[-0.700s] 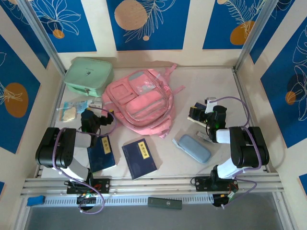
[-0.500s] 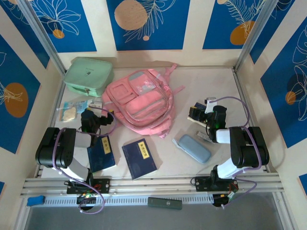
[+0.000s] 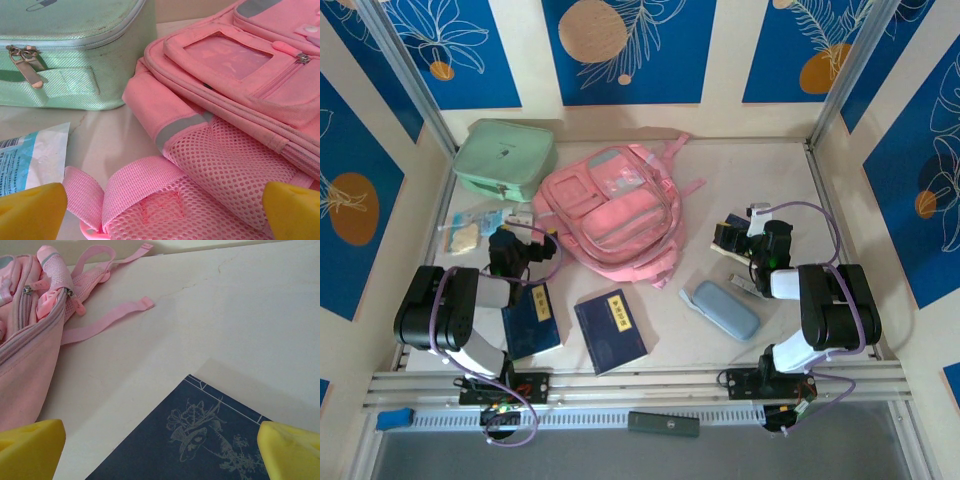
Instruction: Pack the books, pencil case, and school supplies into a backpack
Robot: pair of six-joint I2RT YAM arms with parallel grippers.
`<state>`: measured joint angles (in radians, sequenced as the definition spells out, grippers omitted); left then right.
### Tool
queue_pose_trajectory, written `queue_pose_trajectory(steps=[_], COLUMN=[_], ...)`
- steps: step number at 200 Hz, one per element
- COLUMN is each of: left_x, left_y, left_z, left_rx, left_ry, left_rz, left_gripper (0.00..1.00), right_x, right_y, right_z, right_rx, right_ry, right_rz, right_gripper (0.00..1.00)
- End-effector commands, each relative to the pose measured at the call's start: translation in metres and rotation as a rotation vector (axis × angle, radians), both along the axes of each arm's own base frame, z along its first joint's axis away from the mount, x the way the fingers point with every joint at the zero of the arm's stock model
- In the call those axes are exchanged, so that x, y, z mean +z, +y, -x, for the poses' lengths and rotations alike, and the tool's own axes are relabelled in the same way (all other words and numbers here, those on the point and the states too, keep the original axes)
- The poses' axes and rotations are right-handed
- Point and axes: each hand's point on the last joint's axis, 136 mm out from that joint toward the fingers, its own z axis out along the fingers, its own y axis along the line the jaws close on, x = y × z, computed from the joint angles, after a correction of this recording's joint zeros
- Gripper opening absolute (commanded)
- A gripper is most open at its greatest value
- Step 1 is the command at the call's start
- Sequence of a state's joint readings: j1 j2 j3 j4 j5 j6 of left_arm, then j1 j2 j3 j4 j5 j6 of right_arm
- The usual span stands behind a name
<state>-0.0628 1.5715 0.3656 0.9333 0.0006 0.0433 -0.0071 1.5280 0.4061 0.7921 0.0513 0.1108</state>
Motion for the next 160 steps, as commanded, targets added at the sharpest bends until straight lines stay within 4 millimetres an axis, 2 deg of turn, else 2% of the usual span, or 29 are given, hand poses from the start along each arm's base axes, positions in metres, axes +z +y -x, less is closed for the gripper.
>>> queue_pose_trajectory(steps=[1, 111, 160], left_x=[0.007, 0.008, 0.029], left_y=[0.000, 0.001, 0.002], left_z=[-0.004, -0.003, 0.004], left_rx=[-0.016, -0.009, -0.004], left_ry=[-0.019, -0.025, -0.062], left_rz=[0.004, 0.005, 0.006], left_gripper=[0.99, 0.99, 0.99], right_x=[0.009, 0.009, 0.021], right_y=[0.002, 0.003, 0.009], right_z=[-0.005, -0.004, 0.000], right_rx=[0.016, 0.014, 0.037], right_ry=[-0.027, -0.032, -0.049], right_rz=[0.009, 0.022, 0.041], right_gripper=[0.99, 0.99, 0.99])
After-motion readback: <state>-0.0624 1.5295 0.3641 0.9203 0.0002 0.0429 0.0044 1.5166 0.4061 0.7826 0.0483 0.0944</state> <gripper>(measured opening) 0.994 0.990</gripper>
